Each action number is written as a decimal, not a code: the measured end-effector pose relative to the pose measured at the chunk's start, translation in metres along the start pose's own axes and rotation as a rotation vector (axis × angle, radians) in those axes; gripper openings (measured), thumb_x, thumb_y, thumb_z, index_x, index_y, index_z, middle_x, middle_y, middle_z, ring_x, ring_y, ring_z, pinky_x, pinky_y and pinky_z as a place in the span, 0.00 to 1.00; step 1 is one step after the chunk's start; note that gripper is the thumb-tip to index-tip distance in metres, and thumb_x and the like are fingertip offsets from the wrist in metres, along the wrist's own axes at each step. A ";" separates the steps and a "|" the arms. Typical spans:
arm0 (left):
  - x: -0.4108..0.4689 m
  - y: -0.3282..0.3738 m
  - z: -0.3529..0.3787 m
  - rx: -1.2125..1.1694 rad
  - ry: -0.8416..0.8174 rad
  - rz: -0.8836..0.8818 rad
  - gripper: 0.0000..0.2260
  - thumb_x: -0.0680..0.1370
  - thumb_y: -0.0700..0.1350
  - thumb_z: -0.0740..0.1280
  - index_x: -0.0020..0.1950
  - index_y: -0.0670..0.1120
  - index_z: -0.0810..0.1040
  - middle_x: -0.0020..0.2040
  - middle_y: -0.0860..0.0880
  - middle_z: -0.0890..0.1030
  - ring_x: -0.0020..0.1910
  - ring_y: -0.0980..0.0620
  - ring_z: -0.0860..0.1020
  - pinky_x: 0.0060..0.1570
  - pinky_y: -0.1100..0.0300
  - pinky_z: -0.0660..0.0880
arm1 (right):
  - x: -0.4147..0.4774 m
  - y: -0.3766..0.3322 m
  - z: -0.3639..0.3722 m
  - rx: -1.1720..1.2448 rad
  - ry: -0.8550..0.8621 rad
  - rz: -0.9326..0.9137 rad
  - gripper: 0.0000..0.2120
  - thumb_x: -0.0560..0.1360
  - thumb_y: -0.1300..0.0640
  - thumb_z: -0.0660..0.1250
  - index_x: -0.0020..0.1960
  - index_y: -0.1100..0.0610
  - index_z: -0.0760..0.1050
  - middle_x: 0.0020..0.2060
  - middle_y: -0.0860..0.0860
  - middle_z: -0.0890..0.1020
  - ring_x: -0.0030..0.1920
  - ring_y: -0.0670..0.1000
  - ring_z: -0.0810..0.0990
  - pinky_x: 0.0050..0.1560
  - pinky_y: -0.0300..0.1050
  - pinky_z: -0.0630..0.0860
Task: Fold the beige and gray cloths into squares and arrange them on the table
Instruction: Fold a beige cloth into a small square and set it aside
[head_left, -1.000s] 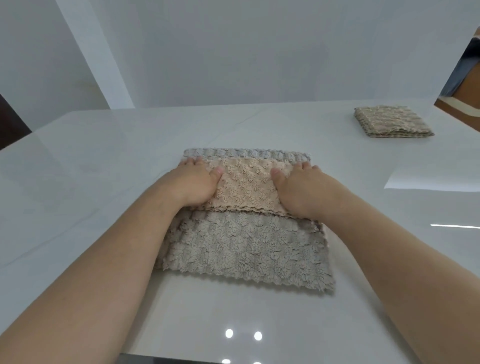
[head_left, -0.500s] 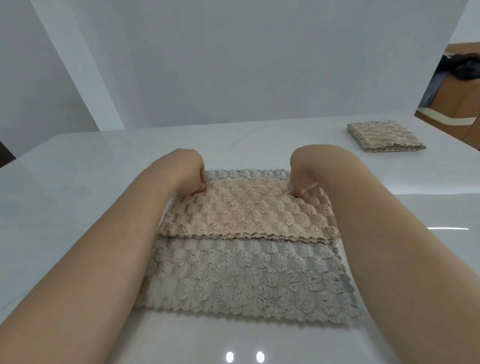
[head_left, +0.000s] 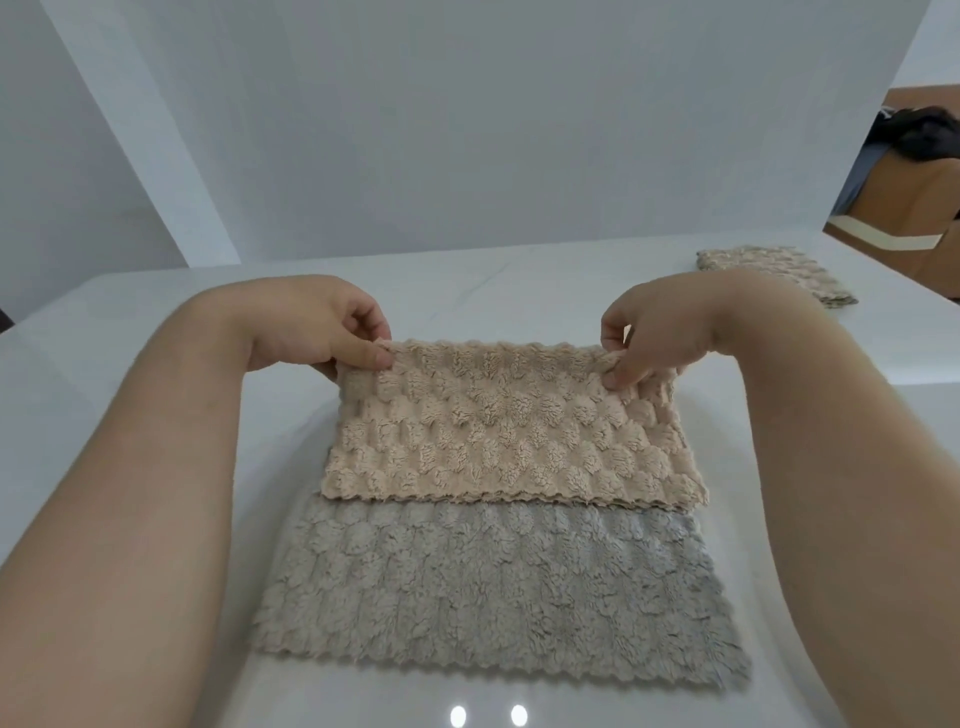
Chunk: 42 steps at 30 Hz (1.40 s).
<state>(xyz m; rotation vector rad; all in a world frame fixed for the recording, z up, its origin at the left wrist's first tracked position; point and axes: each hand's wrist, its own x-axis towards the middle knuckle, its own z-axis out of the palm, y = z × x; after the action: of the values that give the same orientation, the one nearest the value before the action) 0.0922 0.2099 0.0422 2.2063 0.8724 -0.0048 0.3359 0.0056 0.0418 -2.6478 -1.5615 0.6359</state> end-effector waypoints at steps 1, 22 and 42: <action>-0.002 0.000 -0.002 -0.026 -0.006 0.009 0.08 0.74 0.36 0.74 0.51 0.39 0.81 0.38 0.47 0.84 0.35 0.55 0.83 0.36 0.65 0.80 | -0.001 0.002 -0.001 0.038 -0.009 -0.013 0.12 0.73 0.51 0.77 0.44 0.53 0.74 0.42 0.53 0.86 0.38 0.51 0.81 0.43 0.45 0.80; -0.002 0.016 -0.005 -0.233 0.581 0.302 0.04 0.77 0.40 0.74 0.49 0.47 0.81 0.40 0.51 0.81 0.33 0.63 0.77 0.37 0.69 0.73 | -0.007 0.026 -0.019 0.472 0.494 -0.141 0.10 0.71 0.49 0.78 0.45 0.51 0.80 0.44 0.54 0.84 0.41 0.55 0.80 0.44 0.51 0.77; -0.006 0.045 0.017 -0.450 0.768 0.297 0.20 0.71 0.50 0.80 0.50 0.50 0.68 0.41 0.47 0.77 0.38 0.50 0.76 0.35 0.56 0.72 | -0.031 -0.003 -0.024 0.689 0.324 -0.462 0.06 0.80 0.60 0.69 0.50 0.52 0.85 0.32 0.45 0.82 0.33 0.48 0.78 0.38 0.49 0.79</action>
<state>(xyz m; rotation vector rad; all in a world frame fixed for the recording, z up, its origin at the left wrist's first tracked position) 0.1186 0.1733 0.0603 1.8683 0.8114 1.1282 0.3287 -0.0138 0.0747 -1.7194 -1.4383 0.5456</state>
